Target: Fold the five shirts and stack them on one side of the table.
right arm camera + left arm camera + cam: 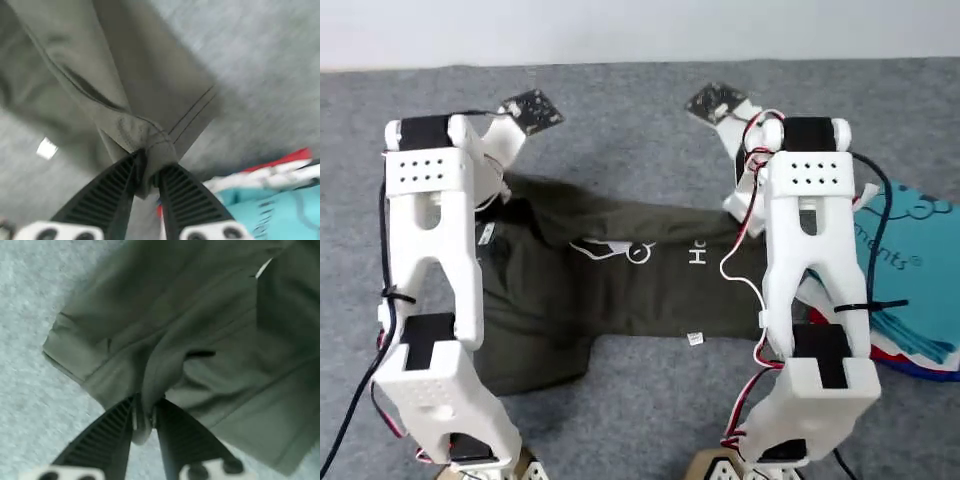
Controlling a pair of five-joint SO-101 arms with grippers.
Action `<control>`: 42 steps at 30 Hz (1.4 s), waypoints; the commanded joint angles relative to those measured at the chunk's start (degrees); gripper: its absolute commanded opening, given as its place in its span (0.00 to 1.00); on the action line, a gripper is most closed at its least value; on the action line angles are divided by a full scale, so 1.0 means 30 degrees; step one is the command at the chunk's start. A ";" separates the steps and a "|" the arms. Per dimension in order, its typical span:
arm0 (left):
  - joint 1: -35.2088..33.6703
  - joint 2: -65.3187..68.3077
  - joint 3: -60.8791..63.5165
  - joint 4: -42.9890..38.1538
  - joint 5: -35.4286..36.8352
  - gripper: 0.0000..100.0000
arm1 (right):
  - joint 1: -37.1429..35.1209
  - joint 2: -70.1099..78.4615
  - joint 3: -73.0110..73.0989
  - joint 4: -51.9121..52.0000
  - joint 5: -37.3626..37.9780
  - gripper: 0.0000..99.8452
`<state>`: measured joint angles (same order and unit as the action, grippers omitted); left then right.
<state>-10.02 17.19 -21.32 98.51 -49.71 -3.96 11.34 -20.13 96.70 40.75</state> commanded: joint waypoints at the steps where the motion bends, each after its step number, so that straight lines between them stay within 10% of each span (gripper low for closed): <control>1: -0.0645 -0.2022 0.1861 0.0703 -0.1201 0.01 | -0.0044 -0.1128 -0.0938 0.2007 0.0234 0.01; 20: -0.0938 -1.1897 1.7040 0.0703 -0.4161 0.06 | 0.0103 -0.6549 1.0813 -0.0689 0.1026 0.01; 36: -0.1612 -1.2190 1.6894 0.0703 -0.4425 0.17 | 0.0103 -1.1590 1.1223 -0.0308 -0.0264 0.22; 42: -0.2022 -1.2161 1.2410 -0.1260 0.0000 0.15 | 0.0132 -1.2147 1.1341 -0.4234 -0.2051 0.21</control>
<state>-15.91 -17.54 21.67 98.59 -57.19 -3.96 -23.74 14.24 89.93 38.81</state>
